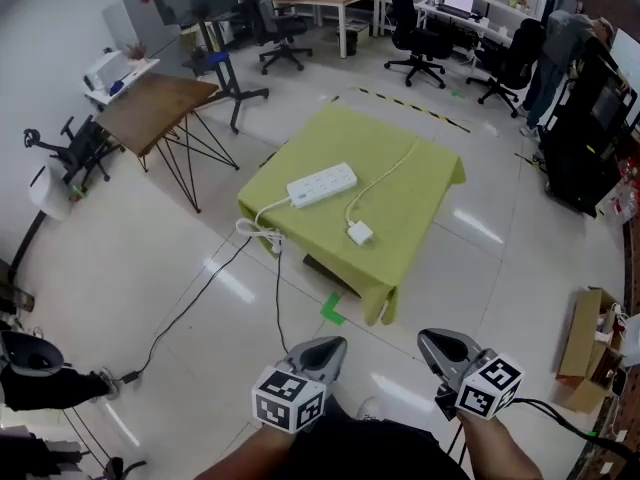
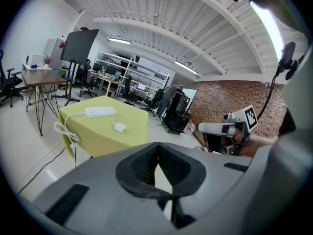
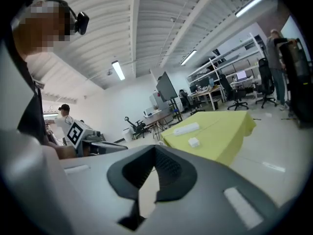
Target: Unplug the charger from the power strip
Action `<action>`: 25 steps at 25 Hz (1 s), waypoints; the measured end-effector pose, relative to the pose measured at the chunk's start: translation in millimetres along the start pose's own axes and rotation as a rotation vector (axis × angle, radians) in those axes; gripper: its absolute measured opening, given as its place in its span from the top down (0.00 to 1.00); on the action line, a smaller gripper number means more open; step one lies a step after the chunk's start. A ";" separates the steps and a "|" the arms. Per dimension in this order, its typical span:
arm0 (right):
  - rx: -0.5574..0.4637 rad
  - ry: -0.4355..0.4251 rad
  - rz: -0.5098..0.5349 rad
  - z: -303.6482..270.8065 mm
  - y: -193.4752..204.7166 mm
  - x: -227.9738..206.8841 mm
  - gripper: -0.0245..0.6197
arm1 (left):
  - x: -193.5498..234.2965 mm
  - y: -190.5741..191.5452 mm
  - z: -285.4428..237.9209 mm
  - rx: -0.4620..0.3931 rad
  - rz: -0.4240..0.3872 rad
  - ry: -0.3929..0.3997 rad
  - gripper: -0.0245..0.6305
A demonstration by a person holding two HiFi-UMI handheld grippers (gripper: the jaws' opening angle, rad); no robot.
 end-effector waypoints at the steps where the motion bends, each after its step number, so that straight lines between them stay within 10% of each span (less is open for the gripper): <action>1: 0.013 0.001 0.011 10.7 6.4 2.0 0.96 | -11.2 8.8 6.8 0.007 0.003 -0.005 0.95; 25: 0.011 0.079 0.013 22.5 36.1 68.3 0.96 | 7.7 -2.0 56.1 0.003 -0.086 -0.026 0.95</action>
Point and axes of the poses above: the fingertips, and each gripper's own axes: z backward along the fingers, x to its left, y out of its underside, the point moved 7 cm from there along z, backward along the fingers, and after that the axes turned 10 degrees about -y, right-handed, at the moved point
